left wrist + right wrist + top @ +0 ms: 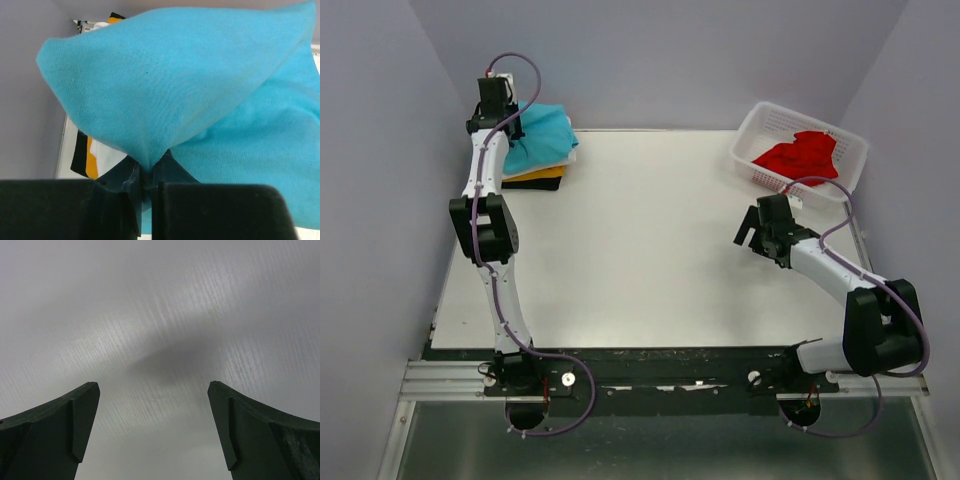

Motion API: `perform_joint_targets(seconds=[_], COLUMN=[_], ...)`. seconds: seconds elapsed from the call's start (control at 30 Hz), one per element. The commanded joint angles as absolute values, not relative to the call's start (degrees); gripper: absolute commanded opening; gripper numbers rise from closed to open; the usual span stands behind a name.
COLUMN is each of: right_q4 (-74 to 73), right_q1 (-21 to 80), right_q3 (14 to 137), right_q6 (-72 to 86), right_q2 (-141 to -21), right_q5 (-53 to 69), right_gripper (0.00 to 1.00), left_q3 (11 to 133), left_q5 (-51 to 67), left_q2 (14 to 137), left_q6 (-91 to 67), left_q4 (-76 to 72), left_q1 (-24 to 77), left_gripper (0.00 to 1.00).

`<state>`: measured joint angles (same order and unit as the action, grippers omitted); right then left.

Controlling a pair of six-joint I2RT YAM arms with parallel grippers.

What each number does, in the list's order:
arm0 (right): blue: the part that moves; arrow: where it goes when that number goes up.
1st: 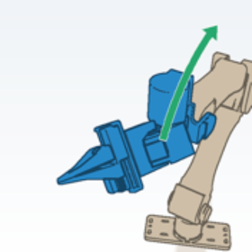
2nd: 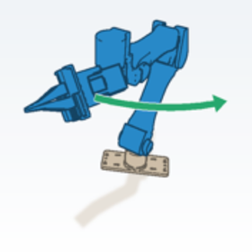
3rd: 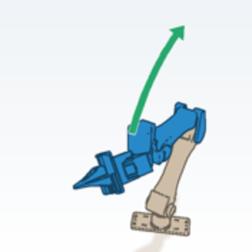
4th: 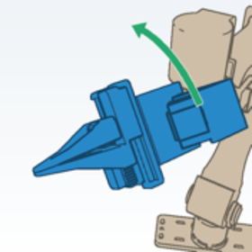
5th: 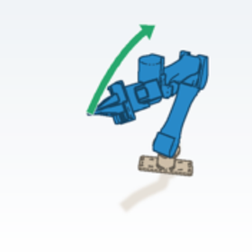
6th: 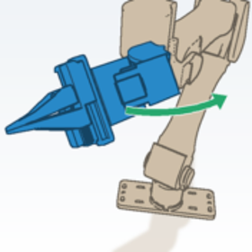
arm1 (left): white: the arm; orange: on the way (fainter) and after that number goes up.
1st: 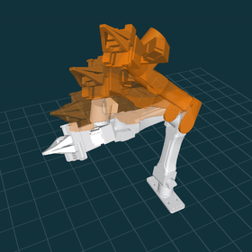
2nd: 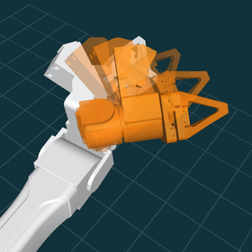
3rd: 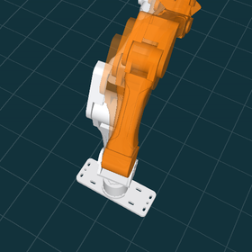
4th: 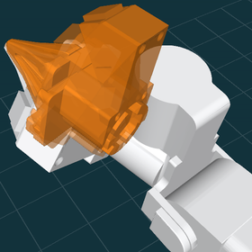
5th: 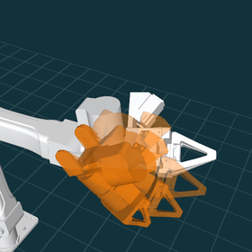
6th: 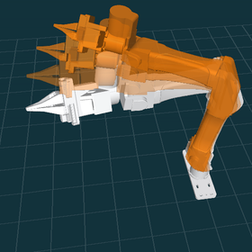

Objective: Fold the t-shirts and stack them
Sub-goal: Put the neatly folded tshirt into the corner of the board with the left arm, then reset both arms

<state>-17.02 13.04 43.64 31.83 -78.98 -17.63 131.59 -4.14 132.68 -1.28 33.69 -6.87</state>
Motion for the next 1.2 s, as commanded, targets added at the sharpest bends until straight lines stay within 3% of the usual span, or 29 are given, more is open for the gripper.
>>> perform_joint_targets(seconds=[0.0,0.07,0.1,0.27,0.5,0.63,0.73,1.03,1.17], right_q4=[-19.0,-19.2,-19.3,-20.0,-19.4,-17.8,-16.4,-18.9,-17.8], right_q1=[12.9,12.9,12.9,12.9,13.0,12.9,12.9,12.9,12.9], right_q3=[45.7,45.8,45.8,45.9,44.3,41.0,38.2,32.1,28.5], right_q6=[31.3,31.2,31.1,31.3,32.5,32.6,33.2,35.0,35.8], right_q2=[-79.6,-79.7,-79.7,-79.2,-74.0,-67.3,-61.5,-47.8,-42.2], right_q5=[-20.2,-20.6,-20.7,-21.4,-20.8,-19.4,-18.8,-21.4,-21.3], right_gripper=[1.00,1.00,1.00,1.00,1.00,1.00,1.00,1.00,1.00], left_q3=[134.2,134.2,134.3,142.0,123.6,108.3,87.8,43.7,34.1], left_q5=[-1.3,-1.7,-2.0,-7.6,1.2,8.3,8.4,-5.3,-9.5], left_q2=[133.5,133.5,133.4,133.5,114.4,101.2,86.6,47.7,38.1], left_q6=[-3.7,-3.0,-2.8,-6.2,-16.1,-23.2,-26.4,-34.4,-37.9], left_q4=[31.6,30.0,29.1,32.3,28.6,24.3,14.1,12.9,20.4], left_q1=[-8.9,-9.0,-9.0,-9.0,-9.0,-7.8,-4.2,19.7,23.2], left_gripper=[0.38,0.96,0.99,0.98,0.98,0.98,0.98,0.99,0.99])
